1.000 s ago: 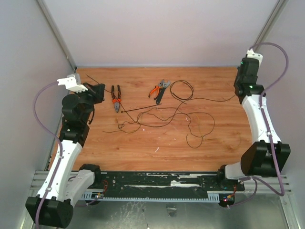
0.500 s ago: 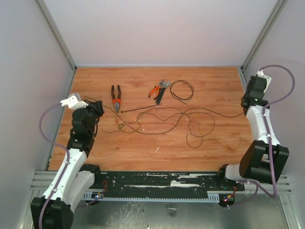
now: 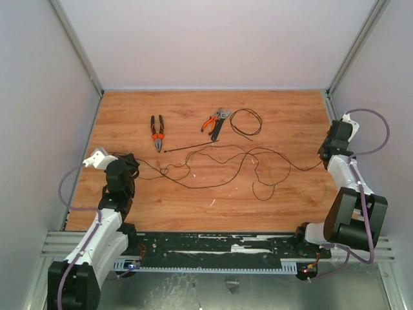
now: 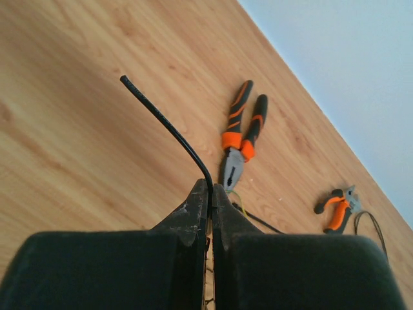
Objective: Zip-tie the wires
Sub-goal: Place the cable at the center of the board.
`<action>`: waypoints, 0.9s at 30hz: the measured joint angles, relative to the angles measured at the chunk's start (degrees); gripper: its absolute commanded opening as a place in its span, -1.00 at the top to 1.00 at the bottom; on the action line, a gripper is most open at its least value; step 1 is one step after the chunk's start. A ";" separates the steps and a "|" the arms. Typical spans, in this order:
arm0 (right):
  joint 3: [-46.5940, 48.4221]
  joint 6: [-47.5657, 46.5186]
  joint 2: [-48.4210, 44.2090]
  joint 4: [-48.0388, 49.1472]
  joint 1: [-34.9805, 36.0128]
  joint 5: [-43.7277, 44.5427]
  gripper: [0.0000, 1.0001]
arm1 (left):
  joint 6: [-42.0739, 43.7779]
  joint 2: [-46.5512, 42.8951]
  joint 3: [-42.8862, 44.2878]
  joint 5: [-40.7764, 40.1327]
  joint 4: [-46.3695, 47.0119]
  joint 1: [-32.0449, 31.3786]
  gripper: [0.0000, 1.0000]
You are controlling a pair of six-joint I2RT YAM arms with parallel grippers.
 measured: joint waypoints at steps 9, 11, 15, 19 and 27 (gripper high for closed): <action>-4.44 3.10 4.02 6.10 -1.05 -0.15 1.00 | -3.78 1.14 -4.04 -2.60 2.60 1.60 1.00; -4.90 3.63 5.09 6.95 -1.55 -0.17 1.00 | -4.07 1.73 -4.11 -2.69 3.26 2.21 1.00; -5.51 4.13 5.53 7.65 -3.87 -1.44 1.00 | -3.85 2.49 -3.54 -2.51 3.85 3.78 1.00; -5.51 4.52 4.68 8.11 -6.86 -4.72 1.00 | -3.15 2.62 1.36 -0.85 2.86 4.61 1.00; -1.90 4.57 -0.52 6.71 -8.55 -8.28 1.00 | -1.66 -1.14 13.94 4.72 2.32 4.66 1.00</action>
